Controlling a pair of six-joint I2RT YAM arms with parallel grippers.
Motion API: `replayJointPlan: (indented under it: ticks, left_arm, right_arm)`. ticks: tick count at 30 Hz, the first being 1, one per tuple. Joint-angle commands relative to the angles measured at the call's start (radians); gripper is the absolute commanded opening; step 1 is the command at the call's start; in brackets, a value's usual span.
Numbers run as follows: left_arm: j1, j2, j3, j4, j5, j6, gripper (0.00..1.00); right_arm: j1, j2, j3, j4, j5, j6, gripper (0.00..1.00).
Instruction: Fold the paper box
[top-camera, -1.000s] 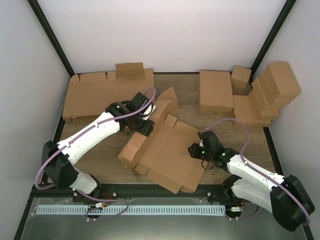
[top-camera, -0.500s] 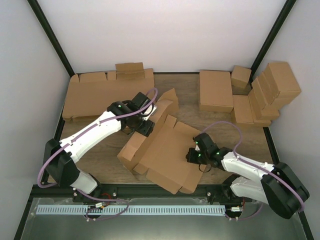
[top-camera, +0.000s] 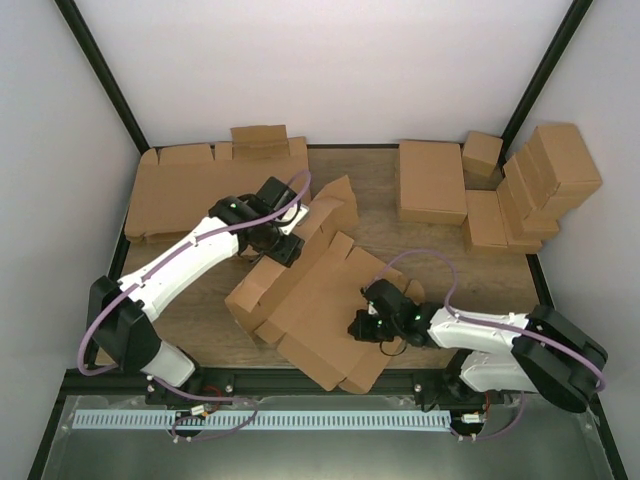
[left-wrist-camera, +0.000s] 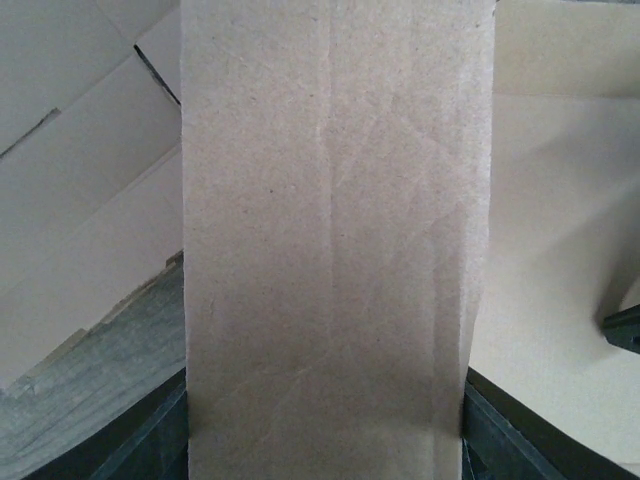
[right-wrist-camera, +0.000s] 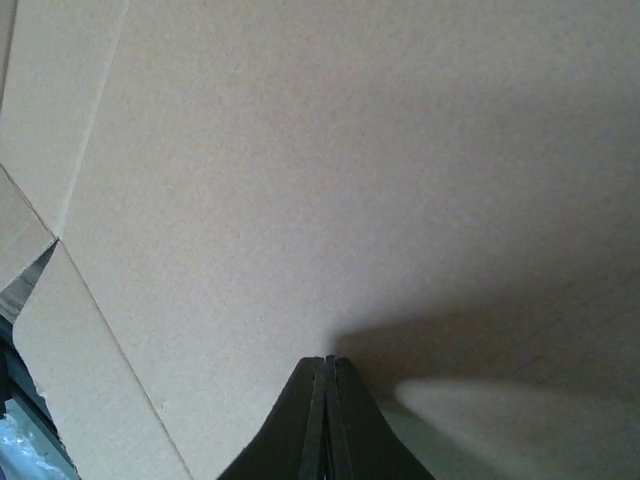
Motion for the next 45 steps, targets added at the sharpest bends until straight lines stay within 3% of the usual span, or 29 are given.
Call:
replayJointPlan:
  ticks: [1,5,12,19,24,32,40,45]
  left_arm:
    - [0.011,0.019,0.058,0.033,0.030,0.058,0.62]
    - [0.009,0.025,0.069,0.026,0.053,0.067,0.62]
    - [-0.002,0.003,0.046,0.027,0.039,0.068,0.62]
    - [-0.013,-0.007,0.039,0.030,0.045,0.069,0.61]
    - [-0.027,-0.003,0.031,0.029,0.031,0.066,0.61]
    - [-0.048,0.007,0.026,0.026,0.007,0.063,0.61]
    - [-0.058,0.017,0.029,0.026,0.000,0.062,0.61]
    - [-0.064,0.023,0.032,0.023,-0.001,0.064,0.61]
  right_arm:
    - [0.018,0.012,0.081,-0.054,0.056,-0.047,0.01]
    - [-0.030,-0.030,0.183,-0.153,0.176,-0.157,0.07]
    - [-0.324,0.015,0.253,-0.109,0.073,-0.286,0.07]
    - [-0.448,0.205,0.351,-0.044,0.019,-0.345,0.06]
    - [-0.503,0.295,0.398,-0.044,-0.019,-0.377,0.04]
    - [-0.606,0.331,0.335,0.013,-0.119,-0.341,0.04]
    - [-0.613,0.405,0.273,0.086,-0.222,-0.307,0.01]
    - [-0.611,0.350,0.242,0.103,-0.209,-0.309,0.01]
